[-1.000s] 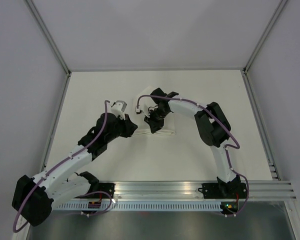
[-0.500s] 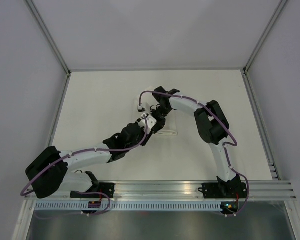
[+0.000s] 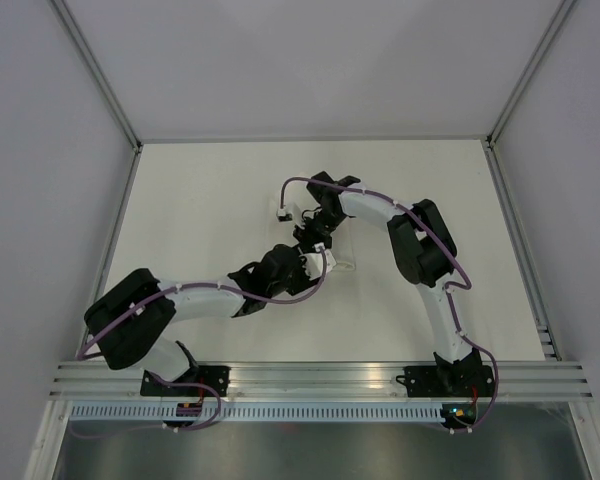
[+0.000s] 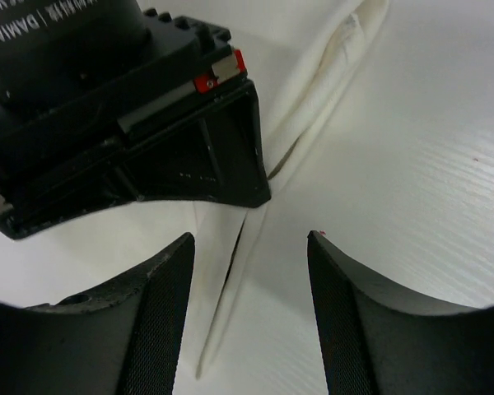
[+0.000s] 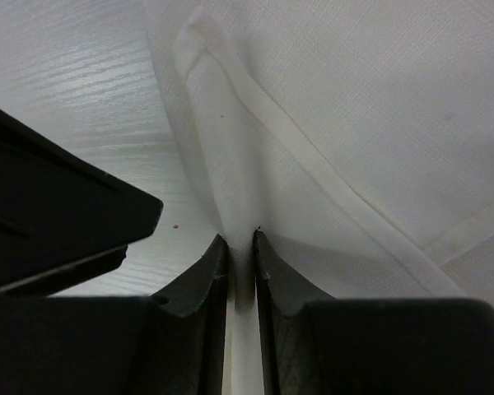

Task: Fold the napkin, place the utensils inside, and roll it up
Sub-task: Roll the napkin with the utensil

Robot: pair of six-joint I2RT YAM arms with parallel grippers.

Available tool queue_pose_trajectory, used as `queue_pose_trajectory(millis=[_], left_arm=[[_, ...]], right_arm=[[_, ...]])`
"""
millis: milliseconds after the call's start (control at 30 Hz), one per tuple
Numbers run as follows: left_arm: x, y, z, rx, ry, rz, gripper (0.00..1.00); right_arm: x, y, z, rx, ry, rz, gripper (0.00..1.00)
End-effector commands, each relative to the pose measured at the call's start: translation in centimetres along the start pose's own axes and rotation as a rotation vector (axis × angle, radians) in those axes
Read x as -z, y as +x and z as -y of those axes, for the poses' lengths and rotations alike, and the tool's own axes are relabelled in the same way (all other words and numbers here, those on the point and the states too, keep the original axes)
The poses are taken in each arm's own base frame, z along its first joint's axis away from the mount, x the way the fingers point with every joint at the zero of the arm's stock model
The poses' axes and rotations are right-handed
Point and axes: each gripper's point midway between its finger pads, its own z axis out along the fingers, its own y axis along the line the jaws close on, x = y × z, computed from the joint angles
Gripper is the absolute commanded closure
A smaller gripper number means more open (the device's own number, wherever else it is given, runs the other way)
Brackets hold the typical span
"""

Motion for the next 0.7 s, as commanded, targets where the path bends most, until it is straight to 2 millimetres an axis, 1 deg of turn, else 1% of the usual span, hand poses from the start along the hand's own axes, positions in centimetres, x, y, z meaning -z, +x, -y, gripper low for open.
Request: queue_pose_trajectory(millis=[0, 100, 267, 367, 433, 467, 667], left_arm=[[-0.9, -2.4, -0.7, -0.138, 0.020, 0.027, 0.37], [-1.6, -1.7, -0.8, -0.207, 0.025, -0.011, 0.37], [-2.5, 0.0, -0.1, -0.302, 0.082, -0.080, 0.37], [-2.8, 0.5, 0.2, -0.319, 0.095, -0.093, 0.37], [-3.1, 0.7, 0.0, -0.354, 0.090, -0.103, 0.36], [-3.2, 1.1, -0.1, -0.370, 0.086, -0.118, 0.36], [-3.7, 1.9, -0.3, -0.429, 0.115, -0.143, 0.36]], right_arm=[[-2.4, 7.5, 1.1, -0.094, -0.013, -0.225, 0.91], [-2.4, 7.6, 1.1, -0.100, -0.019, -0.225, 0.90], [-2.2, 8.0, 1.1, -0.102, -0.028, -0.235, 0.91], [-2.1, 8.4, 1.3, -0.107, -0.026, -0.241, 0.91], [-1.9, 8.7, 1.3, -0.114, -0.031, -0.245, 0.91], [-1.9, 8.7, 1.3, -0.111, -0.031, -0.245, 0.91], [-1.8, 8.9, 1.2, -0.113, -0.036, -0.253, 0.91]])
